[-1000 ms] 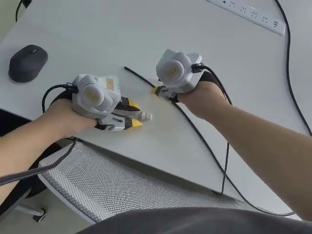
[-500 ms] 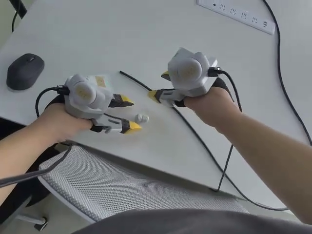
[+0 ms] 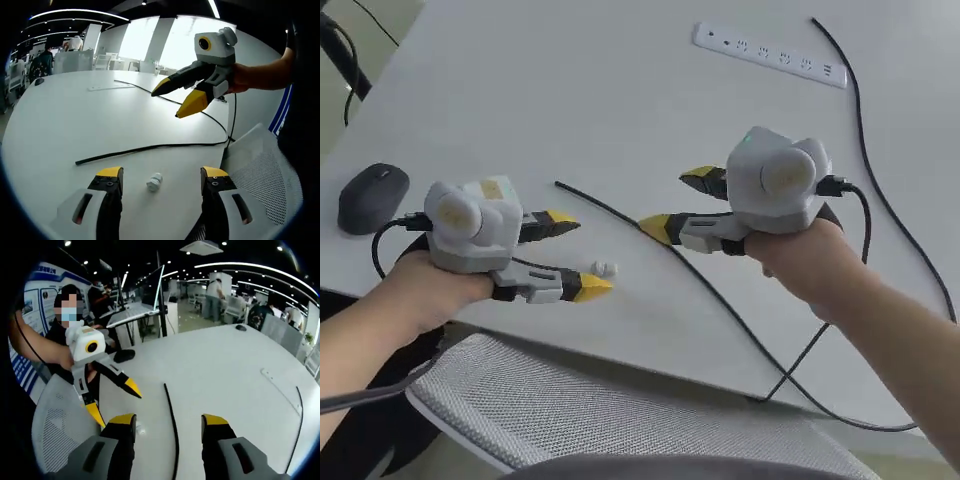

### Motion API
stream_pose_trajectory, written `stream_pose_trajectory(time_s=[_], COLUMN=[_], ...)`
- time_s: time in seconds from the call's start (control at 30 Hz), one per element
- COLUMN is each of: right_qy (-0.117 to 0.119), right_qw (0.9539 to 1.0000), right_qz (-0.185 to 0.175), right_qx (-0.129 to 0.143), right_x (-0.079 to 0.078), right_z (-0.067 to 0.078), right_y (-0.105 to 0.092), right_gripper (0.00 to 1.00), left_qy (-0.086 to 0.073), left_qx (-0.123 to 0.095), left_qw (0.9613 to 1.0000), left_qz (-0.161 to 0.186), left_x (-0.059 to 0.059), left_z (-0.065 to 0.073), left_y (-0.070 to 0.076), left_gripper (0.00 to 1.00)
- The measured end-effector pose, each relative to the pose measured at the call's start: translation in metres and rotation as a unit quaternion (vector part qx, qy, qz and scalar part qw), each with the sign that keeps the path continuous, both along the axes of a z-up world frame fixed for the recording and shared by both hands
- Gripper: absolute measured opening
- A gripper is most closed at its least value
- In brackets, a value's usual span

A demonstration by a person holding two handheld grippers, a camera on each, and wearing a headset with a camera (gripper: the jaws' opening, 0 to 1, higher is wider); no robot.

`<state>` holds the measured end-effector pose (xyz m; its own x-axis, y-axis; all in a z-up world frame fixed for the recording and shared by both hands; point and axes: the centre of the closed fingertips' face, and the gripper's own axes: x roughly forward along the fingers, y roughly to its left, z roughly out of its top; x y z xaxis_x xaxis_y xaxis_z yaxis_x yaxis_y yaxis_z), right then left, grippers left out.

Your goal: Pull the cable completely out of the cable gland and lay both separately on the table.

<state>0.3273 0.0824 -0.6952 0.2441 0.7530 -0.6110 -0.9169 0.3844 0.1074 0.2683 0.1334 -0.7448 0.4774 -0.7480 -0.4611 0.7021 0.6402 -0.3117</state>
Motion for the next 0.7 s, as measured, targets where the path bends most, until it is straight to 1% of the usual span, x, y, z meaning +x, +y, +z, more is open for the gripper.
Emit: stream_pose_trajectory(time_s=[0.03,0.07,0.13,0.2,0.23,0.3,0.37,0.47,0.5,0.53,0.6,0.7], right_qy=[0.003,0.003,0.009,0.011,0.014,0.017,0.014,0.013,0.016,0.018,0.015,0.012], right_qw=[0.9999,0.9999,0.9995,0.9987,0.9982,0.9971,0.9962,0.9939,0.9923,0.9898,0.9888,0.988], right_qz=[-0.009,-0.011,-0.021,-0.035,-0.042,-0.053,-0.061,-0.076,-0.084,-0.093,-0.098,-0.101], right_qx=[0.009,0.01,0.021,0.034,0.041,0.052,0.061,0.079,0.09,0.107,0.112,0.115], right_x=[-0.002,-0.003,-0.008,-0.012,-0.015,-0.019,-0.023,-0.027,-0.028,-0.03,-0.033,-0.04], right_z=[0.004,0.005,0.011,0.017,0.02,0.023,0.025,0.031,0.034,0.038,0.039,0.038], right_y=[-0.007,-0.009,-0.02,-0.03,-0.036,-0.045,-0.053,-0.06,-0.062,-0.064,-0.071,-0.078], right_gripper=[0.53,0.54,0.56,0.59,0.59,0.62,0.65,0.68,0.69,0.7,0.73,0.76], left_qy=[0.001,0.0,-0.004,-0.006,-0.01,-0.012,-0.018,-0.025,-0.026,-0.026,-0.028,-0.024], left_qx=[-0.005,-0.007,-0.013,-0.017,-0.02,-0.024,-0.039,-0.049,-0.051,-0.05,-0.048,-0.041], left_qw=[1.0,1.0,0.9999,0.9998,0.9997,0.9995,0.9989,0.9981,0.998,0.998,0.998,0.9984], left_qz=[0.003,0.004,0.008,0.01,0.012,0.015,0.018,0.027,0.028,0.029,0.029,0.032], left_x=[0.0,0.0,-0.001,-0.002,-0.002,-0.003,-0.004,-0.004,-0.004,-0.004,-0.005,-0.008], left_z=[0.003,0.005,0.012,0.016,0.02,0.025,0.034,0.045,0.047,0.048,0.051,0.05], left_y=[0.0,0.0,0.0,-0.001,-0.001,-0.001,-0.002,-0.001,-0.001,-0.001,0.0,0.004], left_gripper=[0.65,0.65,0.66,0.68,0.68,0.69,0.71,0.75,0.76,0.77,0.78,0.82])
